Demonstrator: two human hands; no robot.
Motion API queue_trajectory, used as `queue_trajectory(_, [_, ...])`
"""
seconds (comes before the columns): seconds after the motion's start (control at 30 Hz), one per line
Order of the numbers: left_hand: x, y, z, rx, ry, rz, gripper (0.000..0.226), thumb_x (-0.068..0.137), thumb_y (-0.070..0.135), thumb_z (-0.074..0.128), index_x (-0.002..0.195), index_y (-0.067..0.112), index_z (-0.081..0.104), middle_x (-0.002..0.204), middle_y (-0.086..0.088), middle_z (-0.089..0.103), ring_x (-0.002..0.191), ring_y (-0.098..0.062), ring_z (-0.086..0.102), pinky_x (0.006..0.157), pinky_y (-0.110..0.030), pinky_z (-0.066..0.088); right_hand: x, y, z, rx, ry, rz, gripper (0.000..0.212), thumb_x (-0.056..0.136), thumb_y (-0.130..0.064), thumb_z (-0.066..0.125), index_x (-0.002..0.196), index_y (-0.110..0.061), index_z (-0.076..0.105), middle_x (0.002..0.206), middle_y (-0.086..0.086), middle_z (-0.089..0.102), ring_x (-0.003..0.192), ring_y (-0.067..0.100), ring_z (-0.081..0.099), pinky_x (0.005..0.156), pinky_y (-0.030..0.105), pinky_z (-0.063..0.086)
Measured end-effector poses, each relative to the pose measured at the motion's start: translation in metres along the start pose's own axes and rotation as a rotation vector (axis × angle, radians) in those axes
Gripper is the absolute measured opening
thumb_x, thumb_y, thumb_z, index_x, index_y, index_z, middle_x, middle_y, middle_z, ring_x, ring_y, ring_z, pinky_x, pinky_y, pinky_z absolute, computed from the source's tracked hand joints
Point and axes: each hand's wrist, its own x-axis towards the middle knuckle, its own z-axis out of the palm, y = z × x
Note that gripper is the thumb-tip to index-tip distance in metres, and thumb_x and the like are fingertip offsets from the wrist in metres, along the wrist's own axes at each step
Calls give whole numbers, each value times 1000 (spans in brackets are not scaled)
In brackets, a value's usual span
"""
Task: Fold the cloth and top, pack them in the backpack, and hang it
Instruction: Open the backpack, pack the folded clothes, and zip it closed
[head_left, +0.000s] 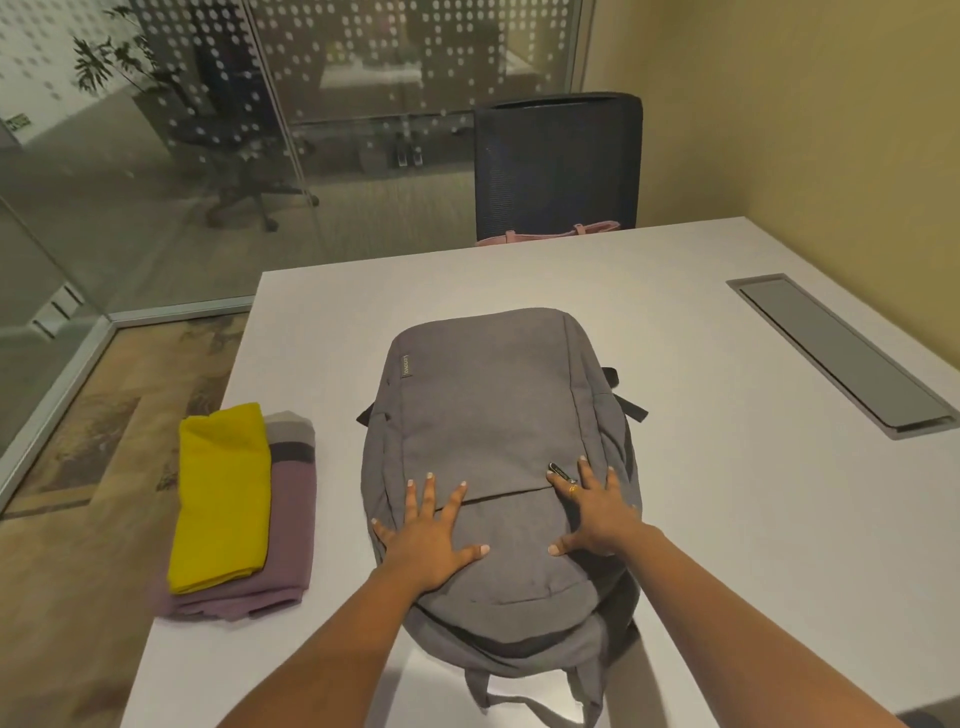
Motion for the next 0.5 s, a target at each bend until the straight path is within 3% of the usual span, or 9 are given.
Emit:
queue_trajectory(0.1, [11, -17, -8, 3, -4, -6, 91, 75, 81, 29, 145, 39, -13, 154, -2, -26, 142, -28, -23, 106, -69, 2, 12, -16, -4, 14, 5, -9, 102, 75, -48, 70, 147, -38, -2, 155, 1, -22, 141, 36, -21, 110, 64, 11])
queue_trajectory(0.17, [18, -25, -12, 9, -2, 9, 115, 45, 98, 1, 144, 40, -15, 154, -2, -27, 141, -28, -24, 105, -70, 2, 19, -22, -5, 30, 13, -8, 103, 75, -48, 71, 147, -38, -2, 156, 0, -21, 141, 35, -21, 110, 64, 11])
queue_trajectory(0.23, [24, -31, -12, 18, 11, 18, 135, 20, 96, -19, 143, 40, -17, 153, -2, -28, 141, -28, -24, 105, -70, 2, 23, -25, -6, 43, 21, -5, 104, 74, -48, 71, 147, -38, -2, 156, 0, -21, 141, 34, -22, 110, 64, 10])
queue_trajectory(0.5, [31, -35, -7, 35, 87, 49, 133, 23, 91, -29, 144, 37, -19, 154, -3, -27, 141, -28, -24, 104, -71, -2, 26, -18, 2, 114, 117, -9, 115, 69, -53, 73, 149, -27, -5, 158, -2, -12, 144, 28, -16, 114, 58, 14])
